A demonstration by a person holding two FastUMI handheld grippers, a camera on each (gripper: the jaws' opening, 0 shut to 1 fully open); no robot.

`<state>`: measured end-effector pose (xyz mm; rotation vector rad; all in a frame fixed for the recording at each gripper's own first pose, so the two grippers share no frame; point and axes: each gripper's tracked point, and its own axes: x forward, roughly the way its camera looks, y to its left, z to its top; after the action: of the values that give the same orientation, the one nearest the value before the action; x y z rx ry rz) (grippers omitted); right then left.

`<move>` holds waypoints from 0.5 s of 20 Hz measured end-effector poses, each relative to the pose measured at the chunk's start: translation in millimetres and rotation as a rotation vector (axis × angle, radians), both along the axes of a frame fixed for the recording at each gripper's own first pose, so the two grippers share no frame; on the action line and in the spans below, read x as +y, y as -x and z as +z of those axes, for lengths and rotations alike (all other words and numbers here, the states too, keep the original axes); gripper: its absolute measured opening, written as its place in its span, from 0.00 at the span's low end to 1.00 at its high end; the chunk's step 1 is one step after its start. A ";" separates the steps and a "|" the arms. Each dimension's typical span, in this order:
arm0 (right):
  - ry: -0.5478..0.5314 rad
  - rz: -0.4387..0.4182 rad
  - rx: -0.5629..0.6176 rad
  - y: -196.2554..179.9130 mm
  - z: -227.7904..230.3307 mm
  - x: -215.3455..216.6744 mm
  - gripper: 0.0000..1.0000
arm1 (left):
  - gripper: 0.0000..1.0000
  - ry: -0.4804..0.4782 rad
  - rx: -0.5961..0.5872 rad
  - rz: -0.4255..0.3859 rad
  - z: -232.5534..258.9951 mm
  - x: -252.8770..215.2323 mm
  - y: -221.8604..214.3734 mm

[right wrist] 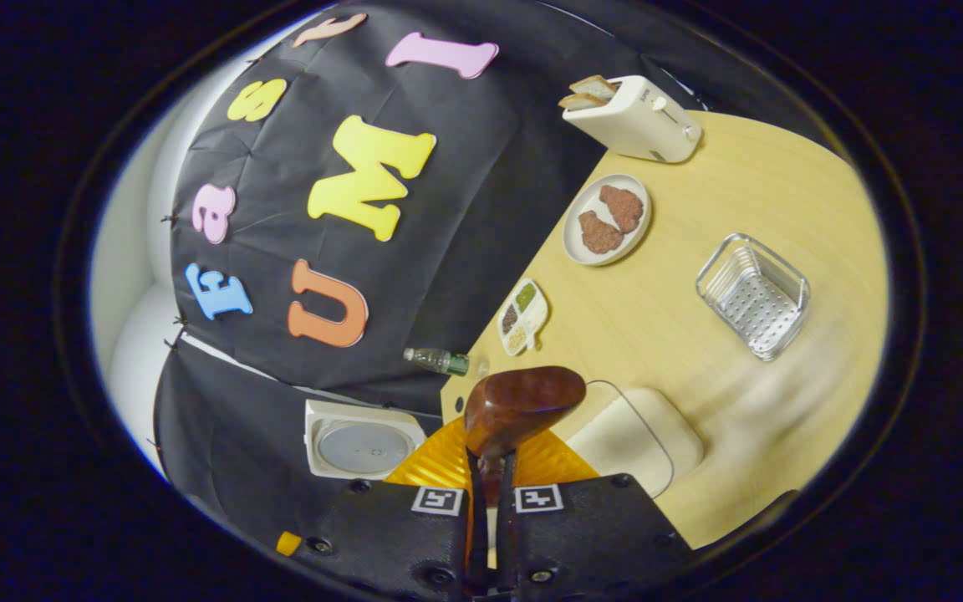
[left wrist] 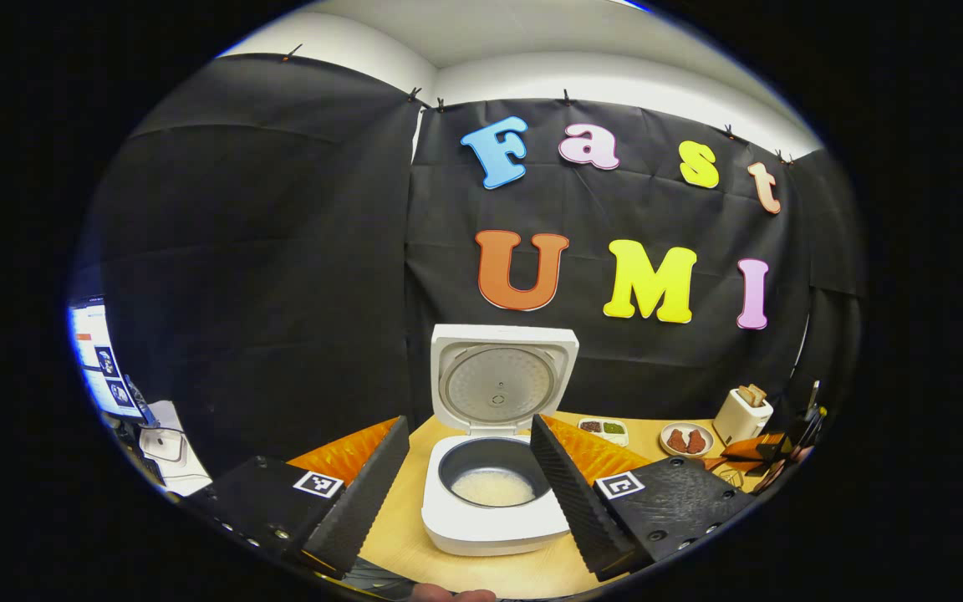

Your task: Close the left gripper, press the button to open the rice cooker; take a wooden spoon from the chopstick holder with the right hand, scoop a spoonful of rice and pour it into the rice cooker, then put the wooden spoon back into the chopstick holder.

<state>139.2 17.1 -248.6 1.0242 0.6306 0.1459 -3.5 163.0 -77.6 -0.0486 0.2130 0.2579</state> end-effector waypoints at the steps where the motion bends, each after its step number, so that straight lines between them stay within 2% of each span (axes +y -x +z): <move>1: -0.009 0.013 -0.011 -3.4 9.1 8.2 0.09 | 0.94 -0.002 -0.002 -0.001 0.3 2.1 0.8; 6: -0.024 0.102 -0.067 -20.6 50.8 73.1 0.09 | 0.94 -0.011 -0.008 0.000 -0.4 18.5 13.3; 10: 0.000 0.184 -0.111 -37.6 65.1 136.2 0.09 | 0.94 -0.009 -0.028 0.031 2.1 44.5 27.3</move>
<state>176.7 153.3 -183.5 0.9507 0.6226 0.3623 -30.7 207.5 -75.5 -0.0464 0.1837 0.2892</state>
